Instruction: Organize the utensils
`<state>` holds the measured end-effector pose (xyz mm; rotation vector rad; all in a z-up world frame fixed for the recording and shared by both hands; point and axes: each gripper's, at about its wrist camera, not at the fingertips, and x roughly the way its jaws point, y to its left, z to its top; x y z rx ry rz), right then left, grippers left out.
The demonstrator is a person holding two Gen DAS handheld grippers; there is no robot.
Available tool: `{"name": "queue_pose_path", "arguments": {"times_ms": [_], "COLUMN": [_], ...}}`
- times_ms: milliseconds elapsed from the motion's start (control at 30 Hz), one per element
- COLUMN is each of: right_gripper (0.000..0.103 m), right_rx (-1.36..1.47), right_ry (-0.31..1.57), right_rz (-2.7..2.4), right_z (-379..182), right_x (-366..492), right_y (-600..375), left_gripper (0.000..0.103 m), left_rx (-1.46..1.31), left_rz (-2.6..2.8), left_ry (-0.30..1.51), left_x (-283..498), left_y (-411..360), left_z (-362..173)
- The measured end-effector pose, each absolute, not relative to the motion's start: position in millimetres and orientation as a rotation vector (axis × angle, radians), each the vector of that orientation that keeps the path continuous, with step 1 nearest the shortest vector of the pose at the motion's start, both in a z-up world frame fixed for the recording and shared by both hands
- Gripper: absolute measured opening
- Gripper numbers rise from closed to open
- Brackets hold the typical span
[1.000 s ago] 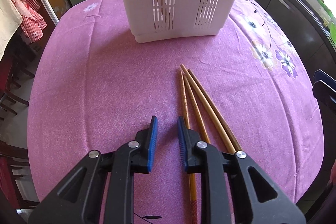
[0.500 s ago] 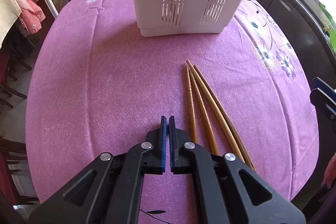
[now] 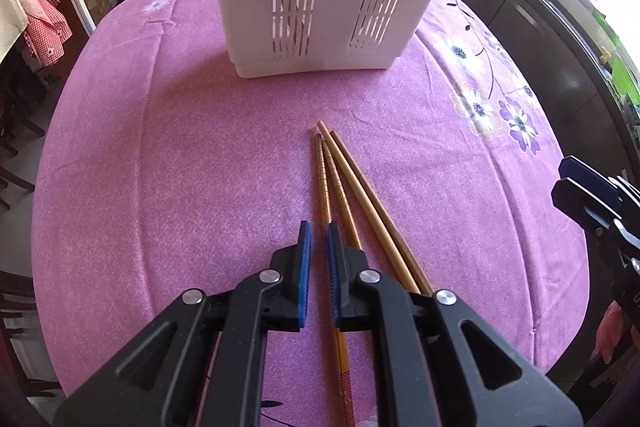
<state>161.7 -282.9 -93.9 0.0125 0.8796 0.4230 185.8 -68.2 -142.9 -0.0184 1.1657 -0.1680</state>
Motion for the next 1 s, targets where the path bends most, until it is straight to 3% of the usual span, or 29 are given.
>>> {"name": "queue_pose_path", "arguments": {"times_ms": [767, 1000], "right_gripper": [0.033, 0.033], "right_rx": [0.021, 0.018], "right_ry": [0.890, 0.894], "right_rz": [0.424, 0.431], "right_z": [-94, -96], "right_x": [160, 159], "right_y": [-287, -285], "left_gripper": [0.006, 0.006], "left_rx": [0.047, 0.013], "left_rz": [-0.144, -0.136], "left_ry": [1.199, 1.093], "left_x": [191, 172], "left_y": [-70, -48], "left_z": [-152, -125]}}
